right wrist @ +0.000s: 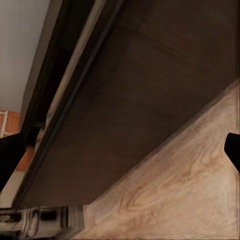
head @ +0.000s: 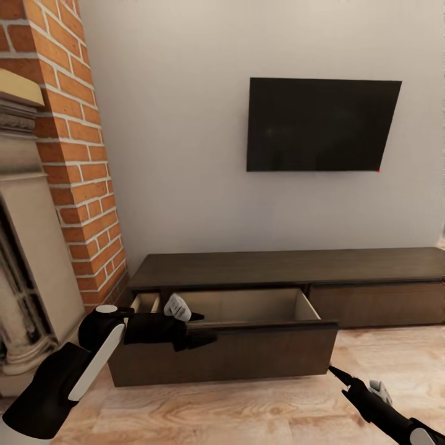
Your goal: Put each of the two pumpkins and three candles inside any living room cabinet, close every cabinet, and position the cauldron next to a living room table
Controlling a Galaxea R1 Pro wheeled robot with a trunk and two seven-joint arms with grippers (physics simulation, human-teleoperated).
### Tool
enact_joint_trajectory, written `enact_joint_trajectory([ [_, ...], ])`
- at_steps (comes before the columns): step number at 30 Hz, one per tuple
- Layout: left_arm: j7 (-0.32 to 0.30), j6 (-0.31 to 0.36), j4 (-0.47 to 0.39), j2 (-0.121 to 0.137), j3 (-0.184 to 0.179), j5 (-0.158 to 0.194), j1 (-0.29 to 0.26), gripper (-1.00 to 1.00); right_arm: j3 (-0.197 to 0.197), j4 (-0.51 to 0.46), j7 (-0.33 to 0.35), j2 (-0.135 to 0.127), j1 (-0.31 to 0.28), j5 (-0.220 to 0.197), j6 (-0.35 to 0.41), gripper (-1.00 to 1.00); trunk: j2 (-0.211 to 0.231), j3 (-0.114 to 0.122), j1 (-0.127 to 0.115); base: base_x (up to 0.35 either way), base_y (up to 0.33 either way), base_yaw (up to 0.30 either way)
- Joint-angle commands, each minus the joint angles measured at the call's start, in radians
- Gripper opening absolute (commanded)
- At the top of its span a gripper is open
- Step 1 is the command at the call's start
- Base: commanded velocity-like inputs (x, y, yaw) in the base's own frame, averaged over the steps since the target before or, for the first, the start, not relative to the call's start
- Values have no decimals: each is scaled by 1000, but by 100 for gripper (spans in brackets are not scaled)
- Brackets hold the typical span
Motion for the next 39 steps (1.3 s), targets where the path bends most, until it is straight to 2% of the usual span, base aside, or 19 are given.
enact_joint_trajectory([
  [1,1,5,0,1,-1,4,-1,100,-2,0,1,0,-1,-5,8,100,-1,-1,-1,-309,0,0],
  [11,2,5,1,0,0,4,0,100,1,0,-1,2,-1,-4,8,100,-1,-1,-1,-325,16,0],
  [24,2,6,1,0,0,5,-1,100,1,1,0,3,-1,-4,9,100,-1,-1,-1,-224,212,0],
  [39,2,5,1,-1,0,5,0,100,5,2,-6,17,-1,-1,8,100,-1,-1,-1,-27,34,0],
])
